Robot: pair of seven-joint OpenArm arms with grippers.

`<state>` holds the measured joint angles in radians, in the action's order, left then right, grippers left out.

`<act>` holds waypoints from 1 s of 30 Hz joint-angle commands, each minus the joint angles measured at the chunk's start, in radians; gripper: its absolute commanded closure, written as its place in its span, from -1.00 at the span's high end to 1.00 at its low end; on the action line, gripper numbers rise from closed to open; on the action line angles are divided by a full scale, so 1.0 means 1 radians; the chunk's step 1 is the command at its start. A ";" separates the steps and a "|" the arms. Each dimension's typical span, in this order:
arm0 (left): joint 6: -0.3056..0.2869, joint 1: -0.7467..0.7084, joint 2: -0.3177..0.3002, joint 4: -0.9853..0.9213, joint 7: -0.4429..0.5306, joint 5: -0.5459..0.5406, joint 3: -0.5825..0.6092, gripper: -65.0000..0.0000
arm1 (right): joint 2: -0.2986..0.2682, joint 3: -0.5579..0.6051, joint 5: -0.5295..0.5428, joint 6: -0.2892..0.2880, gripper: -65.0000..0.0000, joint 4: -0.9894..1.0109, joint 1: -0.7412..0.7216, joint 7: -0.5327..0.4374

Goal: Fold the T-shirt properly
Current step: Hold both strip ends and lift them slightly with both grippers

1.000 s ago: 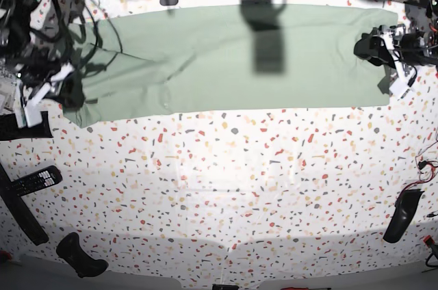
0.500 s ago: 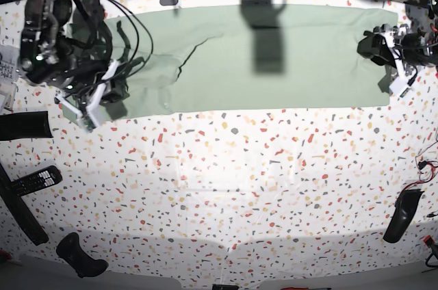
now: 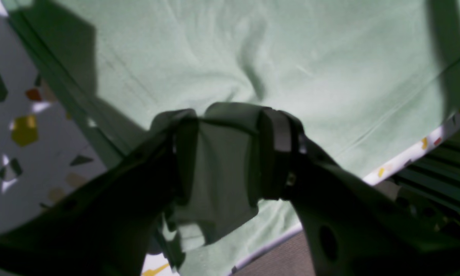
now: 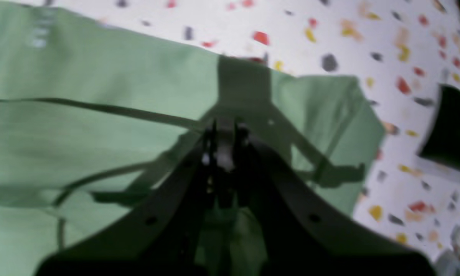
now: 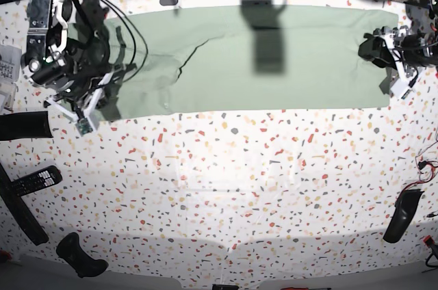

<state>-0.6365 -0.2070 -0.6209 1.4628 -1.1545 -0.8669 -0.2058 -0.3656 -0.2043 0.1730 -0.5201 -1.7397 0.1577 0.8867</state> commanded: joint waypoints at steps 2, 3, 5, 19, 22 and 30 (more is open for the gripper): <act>0.001 0.007 -0.020 0.013 0.004 0.003 -0.009 -0.24 | -0.013 -0.006 -0.048 0.035 -1.00 -0.014 -0.013 -0.015; 0.001 0.007 -0.020 0.013 0.003 0.003 -0.009 -0.24 | -0.013 -0.006 -0.069 0.041 -1.00 -0.014 -0.013 -0.015; 0.001 0.007 -0.020 0.013 0.004 0.003 -0.009 -0.24 | -0.013 -0.006 -0.097 0.042 -0.76 -0.014 -0.013 -0.013; 0.001 0.008 -0.021 0.013 0.003 0.003 -0.009 -0.24 | -0.014 -0.006 -0.284 0.215 -0.31 -0.014 -0.035 -0.033; 0.001 0.007 -0.026 0.013 0.004 0.003 -0.009 -0.24 | -0.014 -0.006 -0.390 0.334 -0.31 -0.014 -0.075 -0.032; 0.001 0.008 -0.028 0.013 0.004 0.003 -0.009 -0.24 | -0.014 -0.006 -0.153 0.319 -0.31 -0.014 -0.178 -0.031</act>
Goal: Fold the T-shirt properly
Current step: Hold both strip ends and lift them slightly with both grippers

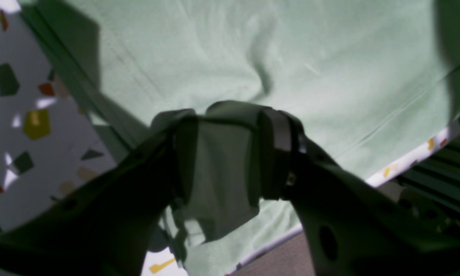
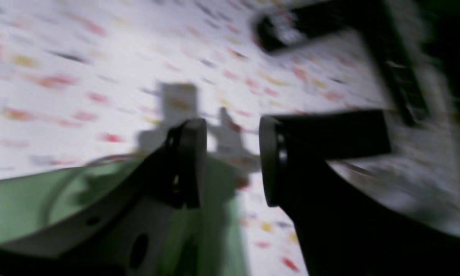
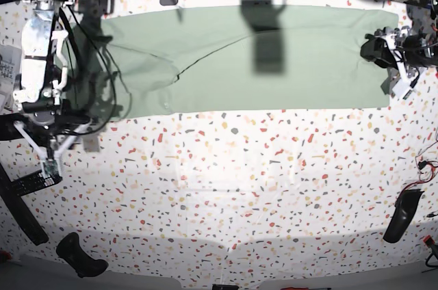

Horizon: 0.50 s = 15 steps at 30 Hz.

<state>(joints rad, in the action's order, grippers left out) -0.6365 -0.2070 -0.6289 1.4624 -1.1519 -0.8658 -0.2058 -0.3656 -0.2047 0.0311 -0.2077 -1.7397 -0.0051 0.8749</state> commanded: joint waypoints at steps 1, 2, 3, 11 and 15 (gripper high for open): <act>0.001 0.008 -0.020 0.013 0.002 0.002 -0.009 -0.24 | -0.013 -0.005 0.034 -0.023 -0.31 -0.014 -0.015 -0.019; 0.001 0.008 -0.020 0.013 0.002 0.002 -0.010 -0.24 | -0.013 -0.005 0.077 -0.051 -0.31 -0.014 -0.013 -0.017; 0.001 0.008 -0.020 0.013 0.002 0.002 -0.010 -0.24 | -0.013 -0.005 0.115 -0.078 -0.31 -0.014 -0.010 -0.006; 0.000 0.008 -0.019 0.013 0.010 0.002 -0.009 -0.24 | -0.007 -0.005 0.293 -0.208 -0.31 -0.014 0.016 0.083; 0.000 0.008 -0.019 0.013 0.026 0.002 -0.009 -0.24 | 0.022 -0.005 0.296 -0.223 -0.31 -0.014 0.091 0.047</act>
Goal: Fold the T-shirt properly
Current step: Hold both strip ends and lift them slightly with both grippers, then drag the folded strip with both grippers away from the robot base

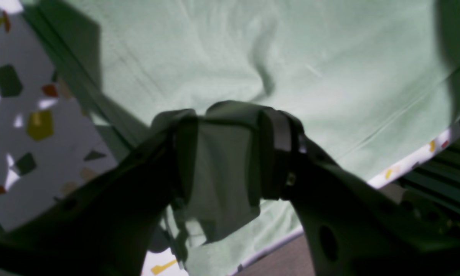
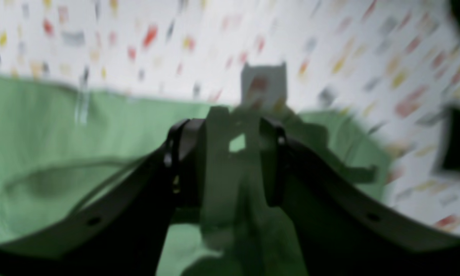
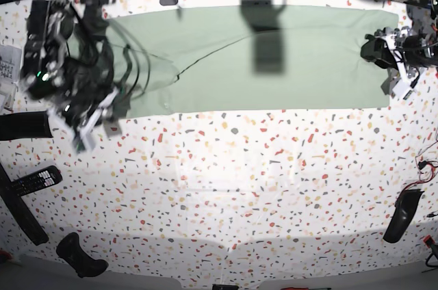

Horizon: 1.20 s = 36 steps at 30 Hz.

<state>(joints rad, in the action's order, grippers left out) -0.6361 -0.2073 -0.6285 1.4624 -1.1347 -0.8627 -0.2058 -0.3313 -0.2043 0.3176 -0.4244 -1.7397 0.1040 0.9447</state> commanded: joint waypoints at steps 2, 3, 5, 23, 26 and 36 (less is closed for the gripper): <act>0.000 0.008 -0.017 0.013 0.012 -0.001 -0.009 -0.24 | 0.005 -0.006 -0.011 -0.006 -0.31 -0.014 0.023 -0.064; 0.000 0.007 -0.016 0.013 0.014 -0.002 -0.009 -0.24 | 0.014 -0.006 -0.023 -0.006 -0.31 -0.014 0.042 -0.082; 0.000 0.006 -0.011 0.013 0.013 0.000 -0.009 -0.24 | 0.031 -0.006 -0.048 -0.006 -0.31 -0.014 0.075 -0.116; 0.106 0.006 0.190 0.010 0.106 0.539 -0.009 -0.24 | 0.090 -0.005 -0.056 -0.006 -0.31 0.204 0.126 -0.225; 0.178 0.010 0.190 0.010 0.148 0.587 -0.009 -0.24 | 0.090 -0.005 -0.052 -0.005 -0.31 0.215 0.119 -0.242; 0.241 0.011 0.190 0.007 0.213 0.628 -0.009 -0.24 | 0.090 -0.005 -0.052 -0.001 -0.31 0.472 -0.020 -0.249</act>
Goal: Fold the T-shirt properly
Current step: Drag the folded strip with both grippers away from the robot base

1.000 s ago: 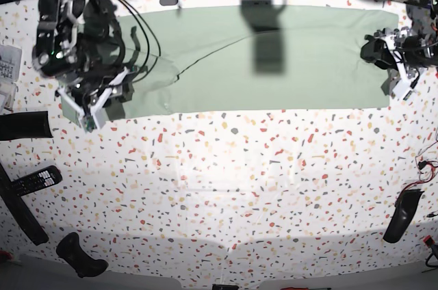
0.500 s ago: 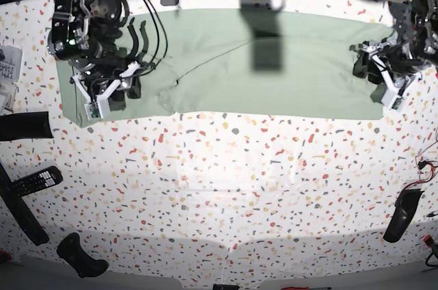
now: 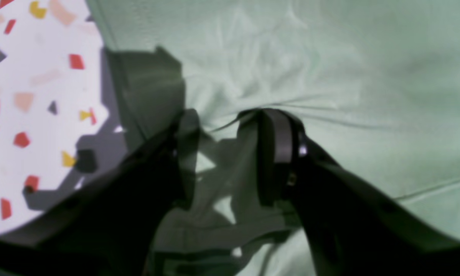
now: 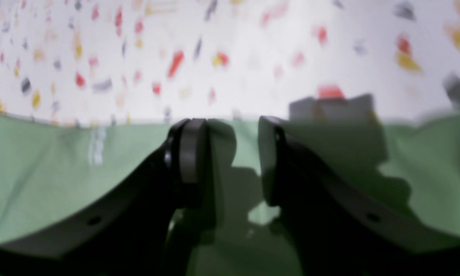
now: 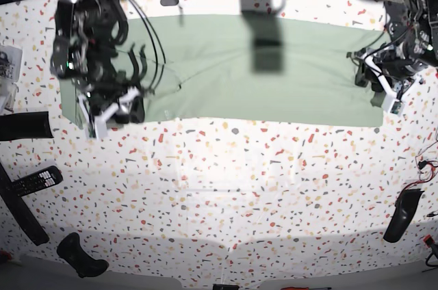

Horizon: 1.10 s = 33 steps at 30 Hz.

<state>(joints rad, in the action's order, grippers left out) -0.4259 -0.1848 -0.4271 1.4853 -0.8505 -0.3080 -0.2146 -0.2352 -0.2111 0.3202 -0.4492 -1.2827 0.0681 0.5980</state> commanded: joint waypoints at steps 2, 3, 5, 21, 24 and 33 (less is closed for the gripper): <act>0.051 -0.011 -0.011 -0.016 -0.067 0.073 0.000 -0.24 | -0.006 0.002 -0.055 0.024 -0.31 0.051 -0.019 0.098; 0.060 -0.011 -0.011 -0.016 -0.063 0.072 0.000 -0.24 | -0.006 0.002 -0.055 0.025 -0.31 0.060 -0.032 0.098; 0.071 -0.011 -0.011 -0.019 -0.043 0.073 0.000 -0.24 | -0.006 0.002 -0.055 0.024 -0.31 0.063 -0.051 0.098; 0.101 0.148 -0.011 -0.333 -0.046 0.072 0.000 -0.24 | -0.006 0.002 -0.060 0.021 -0.31 0.064 -0.177 0.094; 0.101 0.149 -0.011 -0.333 -0.065 0.072 0.000 -0.24 | -0.006 0.002 -0.059 0.021 -0.31 0.064 -0.214 0.098; 0.101 0.152 -0.011 -0.333 -0.066 0.072 0.000 -0.24 | -0.009 0.001 0.108 -0.234 -0.31 -0.133 -0.272 0.145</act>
<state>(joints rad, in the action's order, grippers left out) -0.3672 -0.0025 -0.4438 1.1965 -0.7422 -0.3271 -0.2245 -0.2325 -0.2073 0.4091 -0.6754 -1.4002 -0.1761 0.7715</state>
